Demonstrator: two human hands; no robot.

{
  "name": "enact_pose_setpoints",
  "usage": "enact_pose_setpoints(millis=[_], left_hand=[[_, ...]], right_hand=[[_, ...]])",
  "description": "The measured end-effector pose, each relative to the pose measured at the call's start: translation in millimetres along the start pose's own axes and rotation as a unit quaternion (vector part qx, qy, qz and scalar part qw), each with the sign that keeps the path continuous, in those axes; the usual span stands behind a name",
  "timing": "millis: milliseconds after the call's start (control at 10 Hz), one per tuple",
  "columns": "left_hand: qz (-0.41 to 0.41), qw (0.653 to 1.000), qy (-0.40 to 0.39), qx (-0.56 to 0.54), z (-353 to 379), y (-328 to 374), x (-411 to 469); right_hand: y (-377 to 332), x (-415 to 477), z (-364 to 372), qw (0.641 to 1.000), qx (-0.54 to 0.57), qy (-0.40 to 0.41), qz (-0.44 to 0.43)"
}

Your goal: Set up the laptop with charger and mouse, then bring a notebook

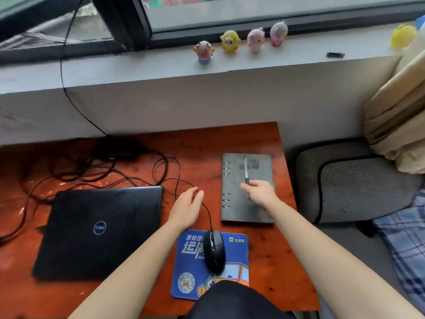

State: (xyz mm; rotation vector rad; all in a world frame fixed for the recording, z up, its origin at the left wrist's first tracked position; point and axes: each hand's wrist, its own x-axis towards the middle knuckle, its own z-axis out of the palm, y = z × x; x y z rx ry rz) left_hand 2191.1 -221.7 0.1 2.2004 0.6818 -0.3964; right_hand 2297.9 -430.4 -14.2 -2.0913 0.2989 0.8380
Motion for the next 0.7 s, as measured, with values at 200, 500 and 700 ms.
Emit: enact_pose_setpoints(millis=[200,500,700], left_hand=[[-0.041,0.978,-0.055,0.199,-10,-83,-22],[-0.02,0.938,-0.146,0.313,-3,-102,-28],[-0.02,0.938,-0.146,0.314,-5,-101,-36]], right_hand=[[-20,-5,71,0.99,-0.128,-0.045,-0.033],[-12,-8,84,0.978,-0.203,-0.033,-0.026],[-3,-35,54,0.983,-0.169,-0.027,-0.068]])
